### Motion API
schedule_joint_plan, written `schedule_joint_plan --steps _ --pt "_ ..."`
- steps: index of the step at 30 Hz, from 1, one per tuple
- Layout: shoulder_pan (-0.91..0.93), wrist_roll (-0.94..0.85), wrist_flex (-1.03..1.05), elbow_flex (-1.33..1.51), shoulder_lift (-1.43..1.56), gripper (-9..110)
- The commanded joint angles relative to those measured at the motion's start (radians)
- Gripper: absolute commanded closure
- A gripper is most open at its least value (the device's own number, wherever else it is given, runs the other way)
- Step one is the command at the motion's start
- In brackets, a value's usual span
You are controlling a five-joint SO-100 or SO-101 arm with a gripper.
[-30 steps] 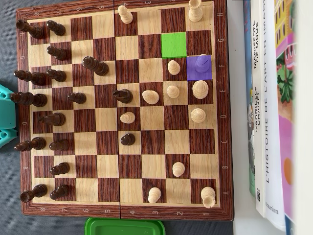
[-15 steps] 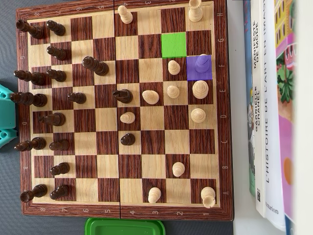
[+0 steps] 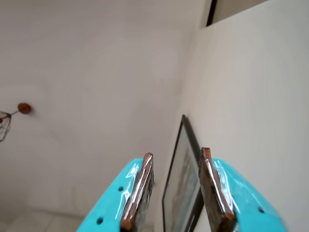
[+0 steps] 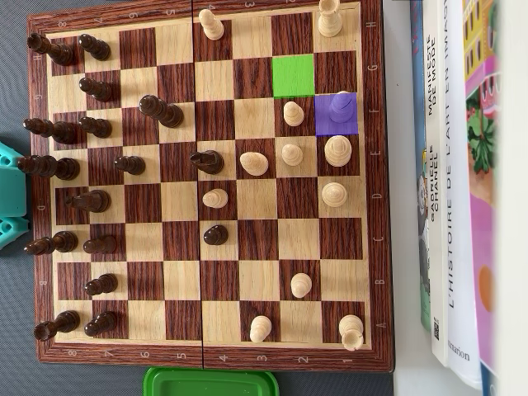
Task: Play chess
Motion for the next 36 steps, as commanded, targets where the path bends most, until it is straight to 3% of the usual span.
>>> schedule_joint_plan --steps 1,10,21,36 --pt "-0.009 -0.005 0.089 0.018 -0.012 87" --pt "-0.031 -0.005 0.371 -0.049 -0.026 87" --pt "-0.055 -0.005 0.729 -0.316 -0.264 87" --pt "-0.087 -0.005 1.54 -0.58 -0.463 87"
